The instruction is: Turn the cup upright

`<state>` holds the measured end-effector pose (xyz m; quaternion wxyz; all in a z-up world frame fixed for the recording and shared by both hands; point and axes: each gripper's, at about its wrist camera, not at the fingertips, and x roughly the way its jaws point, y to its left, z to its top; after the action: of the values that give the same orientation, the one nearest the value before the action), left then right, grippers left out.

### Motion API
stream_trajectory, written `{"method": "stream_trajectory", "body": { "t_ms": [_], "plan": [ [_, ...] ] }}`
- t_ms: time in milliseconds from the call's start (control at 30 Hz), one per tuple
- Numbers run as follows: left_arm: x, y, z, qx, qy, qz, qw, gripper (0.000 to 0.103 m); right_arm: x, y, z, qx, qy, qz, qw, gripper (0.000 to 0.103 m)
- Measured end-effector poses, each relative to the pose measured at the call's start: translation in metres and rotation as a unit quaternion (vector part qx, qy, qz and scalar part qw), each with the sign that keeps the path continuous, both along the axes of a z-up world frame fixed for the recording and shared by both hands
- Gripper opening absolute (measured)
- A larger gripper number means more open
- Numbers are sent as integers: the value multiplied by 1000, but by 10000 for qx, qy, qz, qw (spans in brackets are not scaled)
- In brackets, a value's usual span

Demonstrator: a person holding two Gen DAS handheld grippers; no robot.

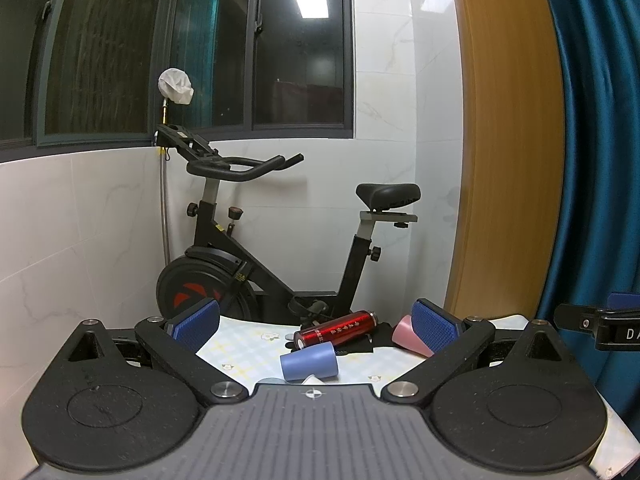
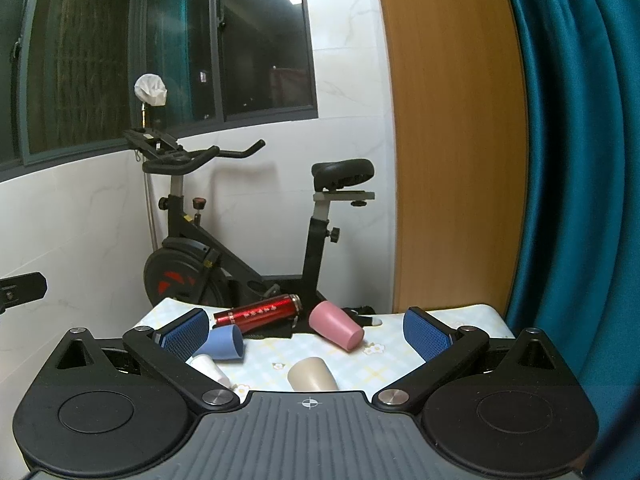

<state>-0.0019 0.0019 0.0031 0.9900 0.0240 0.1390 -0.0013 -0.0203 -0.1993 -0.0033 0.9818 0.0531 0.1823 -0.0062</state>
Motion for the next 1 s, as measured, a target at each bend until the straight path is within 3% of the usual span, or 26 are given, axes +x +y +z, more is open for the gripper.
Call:
{"method": "stream_trajectory", "body": {
  "t_ms": [633,867,1000],
  "plan": [
    [9,3,-6,-127,18,-80,9999,103,11,-3,-6,83,121,-62,9999,103],
    [39,18,-18,-186,384,-30,9991,103,21,0,-14,98,130,-173,9997,103],
    [75,37,-34,-13,693,118,9975,103,35,-8,-29,194,139,-376,9990,103]
  ]
}}
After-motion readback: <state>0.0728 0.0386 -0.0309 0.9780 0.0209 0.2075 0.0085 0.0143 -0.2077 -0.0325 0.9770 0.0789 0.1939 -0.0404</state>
